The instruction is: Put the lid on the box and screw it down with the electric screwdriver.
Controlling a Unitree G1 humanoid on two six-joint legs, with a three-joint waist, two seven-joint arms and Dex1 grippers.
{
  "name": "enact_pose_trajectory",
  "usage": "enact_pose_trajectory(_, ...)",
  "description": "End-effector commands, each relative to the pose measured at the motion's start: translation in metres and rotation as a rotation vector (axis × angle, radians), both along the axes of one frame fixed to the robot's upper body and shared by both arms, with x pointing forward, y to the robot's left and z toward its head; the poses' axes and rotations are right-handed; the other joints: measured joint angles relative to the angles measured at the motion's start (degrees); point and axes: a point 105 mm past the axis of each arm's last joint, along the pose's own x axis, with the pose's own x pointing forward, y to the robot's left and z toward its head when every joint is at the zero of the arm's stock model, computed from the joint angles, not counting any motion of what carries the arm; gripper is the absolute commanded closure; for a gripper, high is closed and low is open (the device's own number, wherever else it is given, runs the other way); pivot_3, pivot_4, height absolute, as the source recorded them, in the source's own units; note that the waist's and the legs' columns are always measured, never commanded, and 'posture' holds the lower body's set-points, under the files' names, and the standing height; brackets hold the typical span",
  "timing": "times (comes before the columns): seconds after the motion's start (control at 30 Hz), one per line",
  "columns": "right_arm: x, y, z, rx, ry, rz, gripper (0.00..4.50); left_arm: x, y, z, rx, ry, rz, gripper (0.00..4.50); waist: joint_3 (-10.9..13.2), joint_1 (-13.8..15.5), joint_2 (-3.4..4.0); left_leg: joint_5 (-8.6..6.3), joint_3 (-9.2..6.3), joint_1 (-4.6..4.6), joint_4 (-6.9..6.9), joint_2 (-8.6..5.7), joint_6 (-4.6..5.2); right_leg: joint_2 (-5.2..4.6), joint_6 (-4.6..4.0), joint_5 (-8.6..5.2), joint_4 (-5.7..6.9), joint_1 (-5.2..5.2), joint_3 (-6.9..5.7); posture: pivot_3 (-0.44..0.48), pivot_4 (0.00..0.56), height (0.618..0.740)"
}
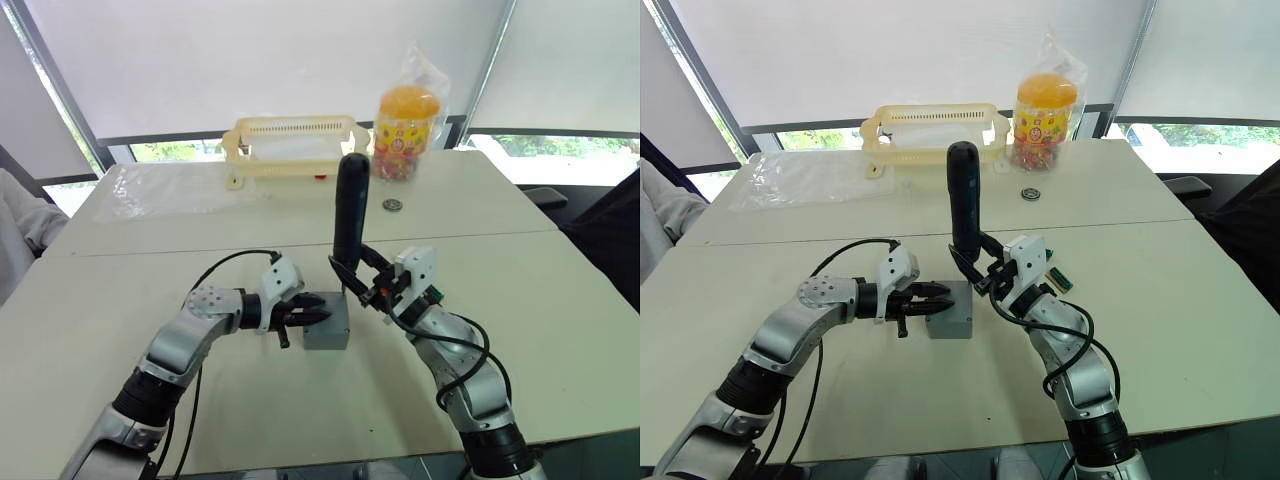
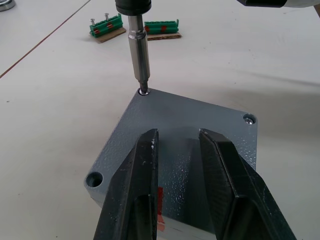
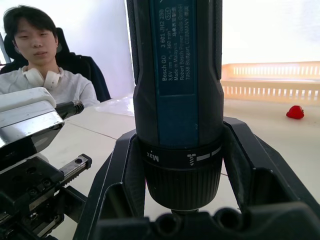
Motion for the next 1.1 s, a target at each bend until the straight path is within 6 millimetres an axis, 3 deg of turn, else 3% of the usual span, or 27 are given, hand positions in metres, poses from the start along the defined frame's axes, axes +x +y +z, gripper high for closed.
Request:
enact_pose_trajectory(0.03,-0.002,-0.003,-0.06,-0.083,0.242,-0.003,2.74,-0.002,0.002,-0.004,0.016,0.01,0.009,3.25,0.0,0.0,0.0,0.0,0.0,0.0,0.0,0.0,0.0,0.0,0.0,-0.01,0.0,0.0,0.0,0.0,0.15,0.74)
enact_pose_trajectory(0.53,0.0,-0.005,-0.059,-0.1,0.218,-0.012,2.74,-0.003,0.001,-0.004,0.016,0.01,0.005,3.25,0.0,0.01,0.0,0.0,-0.02,0.0,-0.07,0.01,0.0,-0.02,-0.1,-0.09,-0.06,-0.01,0.0,0.0,0.15,0.74)
enact_pose_trajectory(0.83,0.006,-0.009,-0.044,-0.112,0.161,-0.04,2.74,-0.006,-0.004,-0.008,0.019,0.025,-0.013,3.25,0.01,0.08,0.0,0.0,-0.09,-0.03,-0.1,0.01,-0.01,-0.04,-0.1,-0.11,-0.12,-0.03,-0.01,0.0,0.15,0.74)
enact_pose_trajectory(1.0,0.013,-0.011,-0.005,-0.064,0.068,-0.059,2.74,-0.006,-0.004,-0.012,0.028,0.047,-0.01,3.25,0.04,0.14,0.02,0.0,-0.15,-0.06,-0.09,0.01,-0.01,-0.07,-0.1,-0.12,-0.15,-0.04,0.0,0.0,0.15,0.74)
enact_pose_trajectory(1.1,0.018,-0.011,0.036,-0.041,-0.025,-0.06,2.74,-0.007,-0.003,-0.015,0.032,0.056,-0.011,3.25,0.17,0.18,0.06,0.0,-0.19,-0.11,-0.09,0.0,-0.01,-0.08,-0.11,-0.11,-0.14,-0.1,0.0,0.0,0.15,0.74)
